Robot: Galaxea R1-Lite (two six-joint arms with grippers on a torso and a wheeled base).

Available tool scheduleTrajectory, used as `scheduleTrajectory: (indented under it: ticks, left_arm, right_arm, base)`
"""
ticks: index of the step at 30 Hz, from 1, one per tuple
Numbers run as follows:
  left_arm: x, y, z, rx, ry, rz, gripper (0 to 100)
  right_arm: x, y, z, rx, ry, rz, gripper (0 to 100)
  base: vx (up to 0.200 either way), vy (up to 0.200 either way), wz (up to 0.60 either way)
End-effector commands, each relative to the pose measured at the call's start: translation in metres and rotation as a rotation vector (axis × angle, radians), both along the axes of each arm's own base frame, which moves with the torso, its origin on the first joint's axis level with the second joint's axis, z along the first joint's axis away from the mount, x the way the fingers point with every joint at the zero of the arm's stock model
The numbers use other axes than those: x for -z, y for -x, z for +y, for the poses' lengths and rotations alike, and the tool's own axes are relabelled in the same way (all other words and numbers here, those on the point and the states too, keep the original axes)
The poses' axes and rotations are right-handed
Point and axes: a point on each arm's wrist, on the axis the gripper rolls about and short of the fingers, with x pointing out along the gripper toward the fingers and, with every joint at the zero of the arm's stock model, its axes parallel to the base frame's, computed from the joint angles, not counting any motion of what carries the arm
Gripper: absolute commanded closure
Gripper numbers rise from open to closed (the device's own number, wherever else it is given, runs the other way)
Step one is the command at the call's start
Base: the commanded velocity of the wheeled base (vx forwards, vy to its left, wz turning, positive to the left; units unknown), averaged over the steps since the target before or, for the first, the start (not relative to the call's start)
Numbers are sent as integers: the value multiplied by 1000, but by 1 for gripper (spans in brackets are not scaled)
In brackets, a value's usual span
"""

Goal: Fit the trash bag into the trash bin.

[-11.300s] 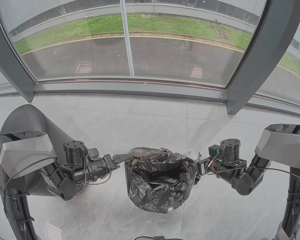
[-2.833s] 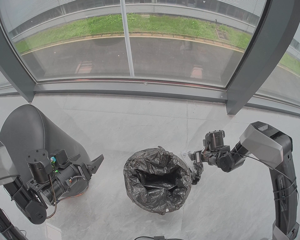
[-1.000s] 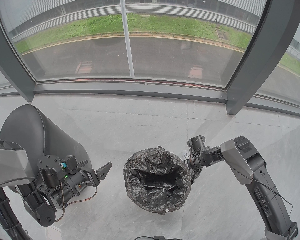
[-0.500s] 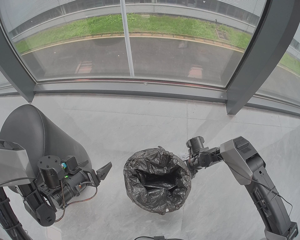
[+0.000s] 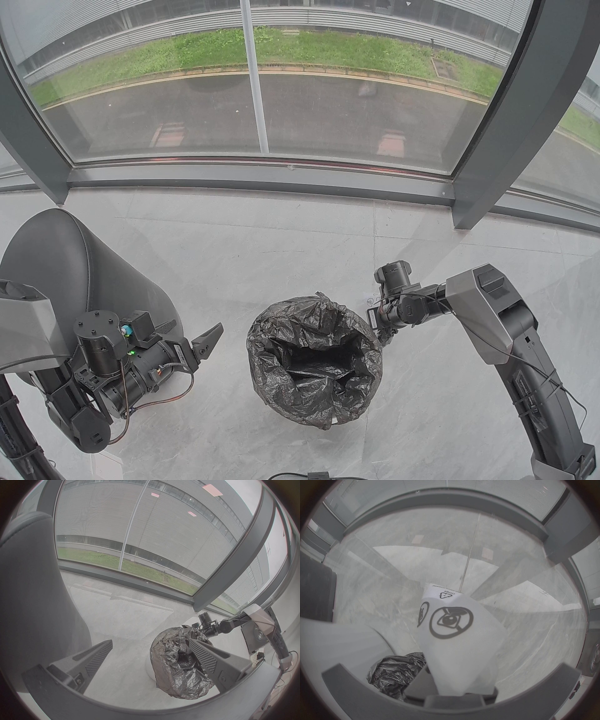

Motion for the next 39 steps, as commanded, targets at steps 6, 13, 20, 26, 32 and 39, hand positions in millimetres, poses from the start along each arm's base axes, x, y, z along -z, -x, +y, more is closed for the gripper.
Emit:
scheduleTrajectory:
  ticks: [6, 13, 20, 26, 32, 39]
  left_arm:
    - [-14, 9, 2, 4, 18, -43, 0]
    - [-33, 18, 6, 7, 42, -108, 0]
    - [-47, 25, 8, 9, 58, -161, 0]
    - [-48, 25, 9, 8, 57, -165, 0]
    - [-48, 25, 9, 5, 53, -164, 0]
    - [-47, 25, 9, 5, 52, -162, 0]
  right_arm:
    - [-126, 24, -13, 26, -34, -147, 100]
    - [-209, 60, -27, 45, -44, -264, 100]
    - [-287, 129, -15, -40, -104, -379, 100]
    - [-303, 186, 14, -168, -141, -380, 100]
    - [-275, 221, 47, -298, -161, -343, 100]
    - [-203, 214, 83, -356, -145, -307, 100]
  base:
    - [0, 0, 0]
    - [0, 0, 0]
    - [0, 0, 0]
    - [0, 0, 0]
    - [0, 0, 0]
    - [0, 0, 0]
